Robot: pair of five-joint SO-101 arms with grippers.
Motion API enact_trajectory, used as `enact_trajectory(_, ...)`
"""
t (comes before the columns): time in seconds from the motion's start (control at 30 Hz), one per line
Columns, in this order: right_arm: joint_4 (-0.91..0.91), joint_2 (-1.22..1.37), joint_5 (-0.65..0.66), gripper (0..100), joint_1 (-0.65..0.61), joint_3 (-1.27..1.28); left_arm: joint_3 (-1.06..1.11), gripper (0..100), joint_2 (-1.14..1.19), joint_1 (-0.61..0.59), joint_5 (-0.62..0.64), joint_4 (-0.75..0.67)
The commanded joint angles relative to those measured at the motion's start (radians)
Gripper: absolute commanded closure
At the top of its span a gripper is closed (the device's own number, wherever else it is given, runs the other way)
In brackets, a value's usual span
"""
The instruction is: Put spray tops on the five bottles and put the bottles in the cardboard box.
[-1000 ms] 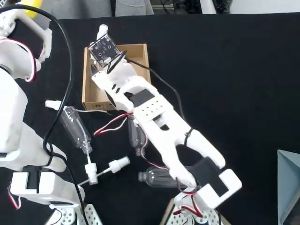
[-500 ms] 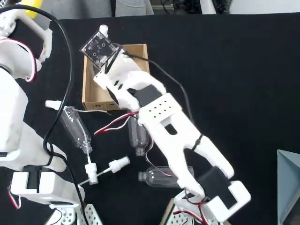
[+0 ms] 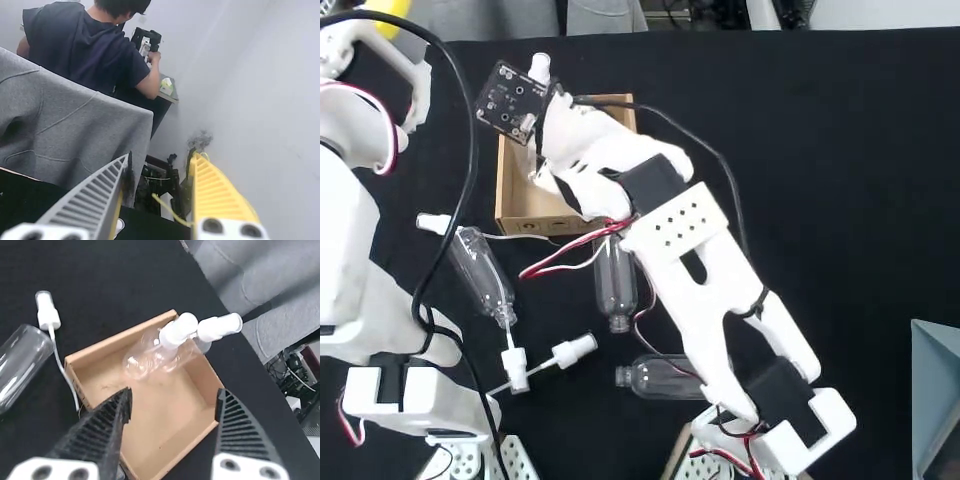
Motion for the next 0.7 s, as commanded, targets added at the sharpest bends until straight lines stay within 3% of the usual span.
enact_trajectory(0.0, 0.075, 0.001, 0.034, 77.2, 0.026, -0.107, -0.019, 82, 0.009, -0.005, 0.003, -0.021)
enact_trajectory(0.47, 0.344, 0.001, 0.413, 77.2, 0.028, -0.116, -0.025, 82, 0.009, -0.01, 0.003, -0.021)
enact_trajectory(0.67, 0.44, 0.001, 0.488, 77.2, 0.029, -0.114, -0.025, 82, 0.009, -0.01, 0.003, -0.021)
